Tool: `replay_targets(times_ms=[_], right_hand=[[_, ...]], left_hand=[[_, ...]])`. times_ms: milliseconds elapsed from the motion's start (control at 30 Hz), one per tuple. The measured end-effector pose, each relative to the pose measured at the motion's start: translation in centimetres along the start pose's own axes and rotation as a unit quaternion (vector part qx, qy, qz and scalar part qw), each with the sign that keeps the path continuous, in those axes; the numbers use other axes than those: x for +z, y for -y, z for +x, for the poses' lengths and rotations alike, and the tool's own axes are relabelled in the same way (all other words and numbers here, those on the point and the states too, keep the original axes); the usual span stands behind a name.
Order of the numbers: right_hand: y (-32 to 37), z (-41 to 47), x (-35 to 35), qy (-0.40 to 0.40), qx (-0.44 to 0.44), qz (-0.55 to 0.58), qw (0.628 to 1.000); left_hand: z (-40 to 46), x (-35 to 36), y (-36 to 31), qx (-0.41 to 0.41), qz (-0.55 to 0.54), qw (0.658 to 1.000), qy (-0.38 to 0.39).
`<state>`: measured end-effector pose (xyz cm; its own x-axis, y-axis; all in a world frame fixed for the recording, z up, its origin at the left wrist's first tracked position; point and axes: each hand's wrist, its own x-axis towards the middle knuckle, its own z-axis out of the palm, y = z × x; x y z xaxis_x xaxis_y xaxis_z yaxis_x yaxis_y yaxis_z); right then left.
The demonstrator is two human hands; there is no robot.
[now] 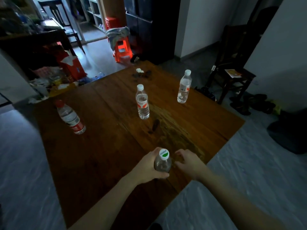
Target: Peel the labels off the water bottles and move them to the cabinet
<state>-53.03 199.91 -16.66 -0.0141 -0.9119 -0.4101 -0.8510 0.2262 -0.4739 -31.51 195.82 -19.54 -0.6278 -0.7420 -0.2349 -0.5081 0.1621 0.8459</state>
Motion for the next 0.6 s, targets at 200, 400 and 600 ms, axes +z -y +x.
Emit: replay_targets(times_ms=[200, 400, 600], right_hand=[[-0.3, -2.3, 0.6, -0.034, -0.023, 0.034, 0.999], [0.7, -5.1, 0.8, -0.061, -0.049, 0.119, 0.99], [2.6, -6.8, 0.4, -0.083, -0.116, 0.227, 0.963]], left_hand=[[-0.9, 1.2, -0.1, 0.018, 0.074, 0.992, -0.105], [-2.5, -0.3, -2.2, 0.102, 0.105, 0.974, -0.175], [-3.4, -2.2, -5.7, 0.167, 0.073, 0.947, -0.266]])
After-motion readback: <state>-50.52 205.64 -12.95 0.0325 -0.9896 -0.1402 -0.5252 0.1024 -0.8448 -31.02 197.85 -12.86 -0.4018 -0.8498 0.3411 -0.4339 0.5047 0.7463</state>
